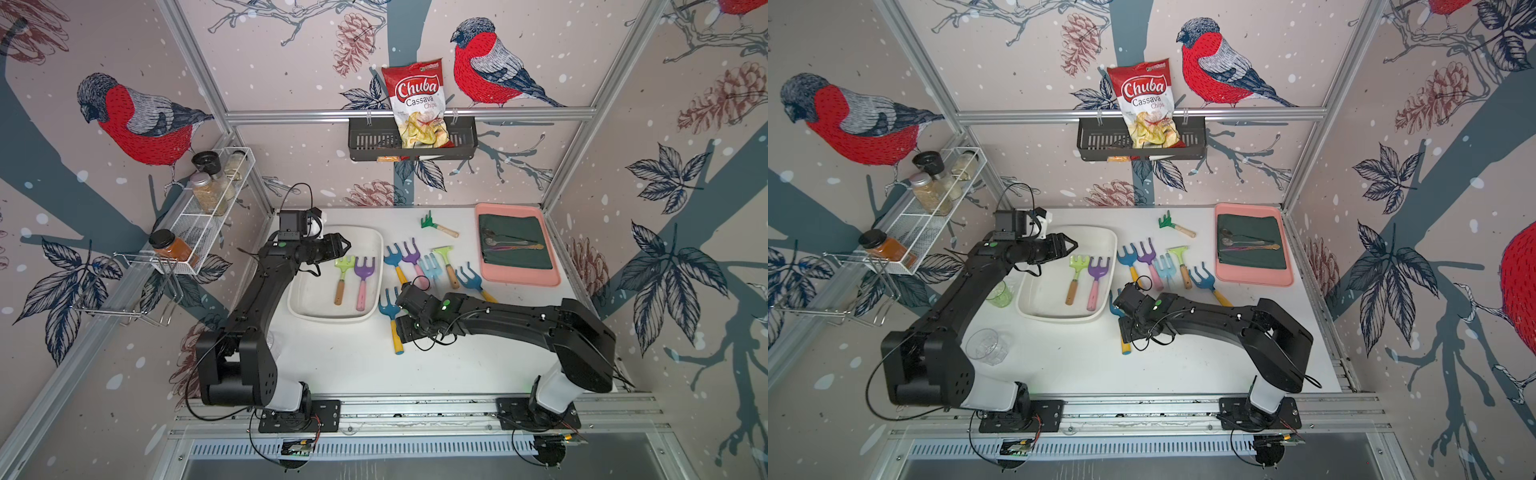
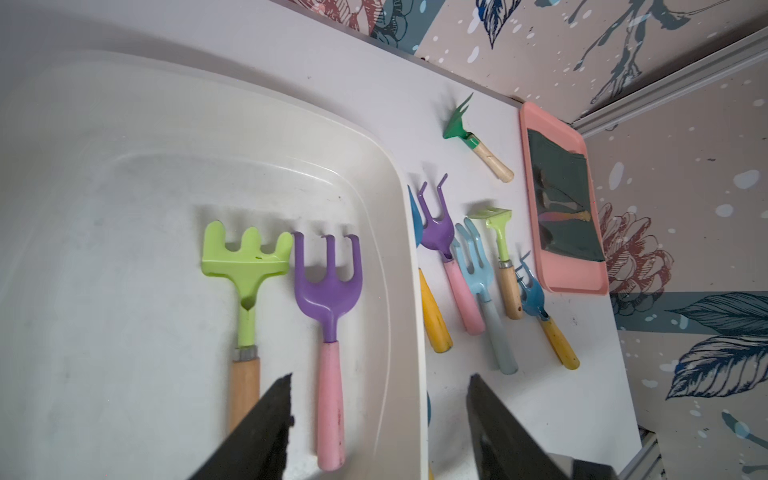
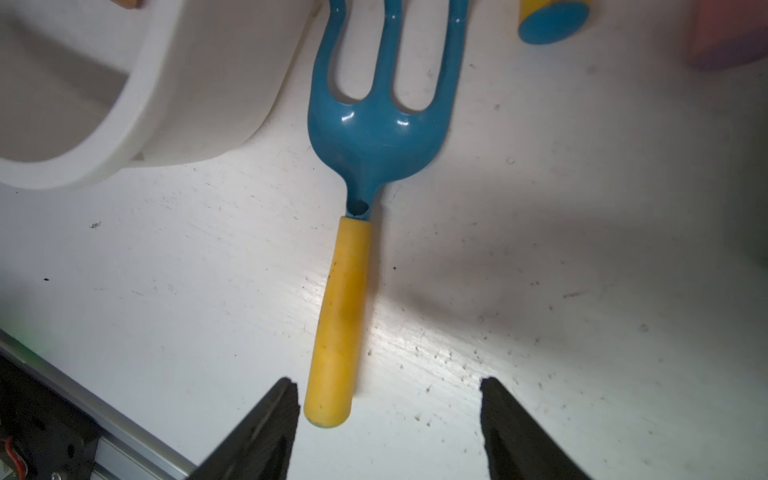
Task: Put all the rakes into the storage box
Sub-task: Pick up the rake at the center of the board.
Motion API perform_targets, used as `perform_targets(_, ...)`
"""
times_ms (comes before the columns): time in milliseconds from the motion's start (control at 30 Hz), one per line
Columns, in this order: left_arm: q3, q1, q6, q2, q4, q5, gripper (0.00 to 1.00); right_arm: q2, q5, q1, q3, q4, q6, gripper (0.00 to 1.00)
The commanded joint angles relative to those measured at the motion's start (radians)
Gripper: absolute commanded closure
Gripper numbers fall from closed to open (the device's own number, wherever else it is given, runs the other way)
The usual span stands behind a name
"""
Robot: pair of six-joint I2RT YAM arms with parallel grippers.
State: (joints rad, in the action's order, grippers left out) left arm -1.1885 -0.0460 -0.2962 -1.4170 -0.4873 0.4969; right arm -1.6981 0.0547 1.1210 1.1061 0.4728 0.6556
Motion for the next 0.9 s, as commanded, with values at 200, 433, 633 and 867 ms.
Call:
perform_targets(200,0.145,-0.023,-0.121,0.158,0.089,0.009,0.32,-0.151,-0.034,0.025,0.078,0.017,-0.045,0.45)
perform_targets(433,0.159,-0.030,-0.118,0.173,0.070,0.013,0.32,-0.220,-0.055,0.028,0.111,0.049,-0.056,0.57)
perform_targets(633,0.173,-0.040,-0.130,0.177,0.079,0.018,0.33,-0.221,-0.063,0.027,0.110,0.059,-0.062,0.73)
perform_targets(867,0.175,-0.083,-0.163,0.173,0.105,0.014,0.33,-0.123,-0.049,0.016,0.064,0.071,-0.038,0.79)
